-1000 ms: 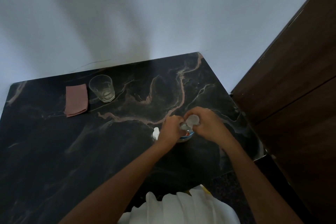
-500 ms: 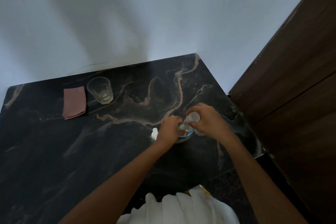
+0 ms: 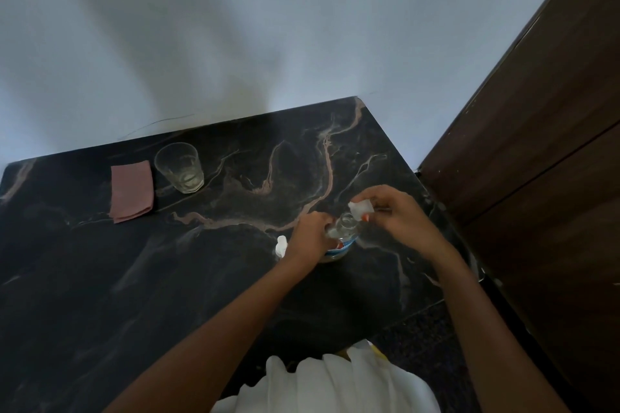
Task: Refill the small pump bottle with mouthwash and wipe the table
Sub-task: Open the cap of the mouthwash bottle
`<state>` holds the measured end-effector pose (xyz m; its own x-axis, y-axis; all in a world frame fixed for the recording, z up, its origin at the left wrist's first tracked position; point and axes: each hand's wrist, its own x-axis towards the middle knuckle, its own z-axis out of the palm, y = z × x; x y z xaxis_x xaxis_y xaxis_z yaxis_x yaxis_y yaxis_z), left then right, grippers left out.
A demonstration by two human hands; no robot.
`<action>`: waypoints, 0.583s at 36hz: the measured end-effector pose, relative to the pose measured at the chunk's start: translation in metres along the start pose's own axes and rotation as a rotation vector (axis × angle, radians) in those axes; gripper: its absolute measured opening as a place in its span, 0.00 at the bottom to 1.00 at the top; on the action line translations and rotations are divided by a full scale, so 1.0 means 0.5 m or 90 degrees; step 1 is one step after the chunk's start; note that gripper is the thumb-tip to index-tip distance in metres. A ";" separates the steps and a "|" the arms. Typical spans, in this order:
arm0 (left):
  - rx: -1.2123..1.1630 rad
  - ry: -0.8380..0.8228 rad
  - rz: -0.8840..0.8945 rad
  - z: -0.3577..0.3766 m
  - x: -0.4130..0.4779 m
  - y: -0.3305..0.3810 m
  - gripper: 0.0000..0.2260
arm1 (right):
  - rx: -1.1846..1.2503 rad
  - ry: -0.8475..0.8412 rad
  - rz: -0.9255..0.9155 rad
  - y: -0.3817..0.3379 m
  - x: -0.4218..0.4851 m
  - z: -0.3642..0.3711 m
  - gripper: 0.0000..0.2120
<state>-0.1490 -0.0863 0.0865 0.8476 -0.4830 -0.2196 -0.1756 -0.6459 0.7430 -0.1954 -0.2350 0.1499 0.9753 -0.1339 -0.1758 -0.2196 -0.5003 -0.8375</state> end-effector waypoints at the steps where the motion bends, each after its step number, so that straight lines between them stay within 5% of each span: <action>1: -0.001 -0.003 -0.002 0.000 -0.001 0.000 0.14 | 0.034 0.010 0.016 0.009 0.000 -0.005 0.13; 10: -0.011 -0.015 -0.024 -0.002 -0.004 0.005 0.19 | 0.299 0.223 0.198 0.137 0.007 0.008 0.10; 16: -0.018 -0.012 -0.038 -0.002 -0.008 0.009 0.21 | 0.214 0.288 0.237 0.236 0.016 0.040 0.22; 21: -0.017 -0.008 -0.037 -0.001 -0.009 0.011 0.20 | 0.049 0.257 0.218 0.289 0.025 0.076 0.18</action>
<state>-0.1536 -0.0874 0.0919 0.8498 -0.4522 -0.2709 -0.1121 -0.6571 0.7454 -0.2139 -0.2767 0.0069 0.7576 -0.6049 -0.2454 -0.5068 -0.3081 -0.8051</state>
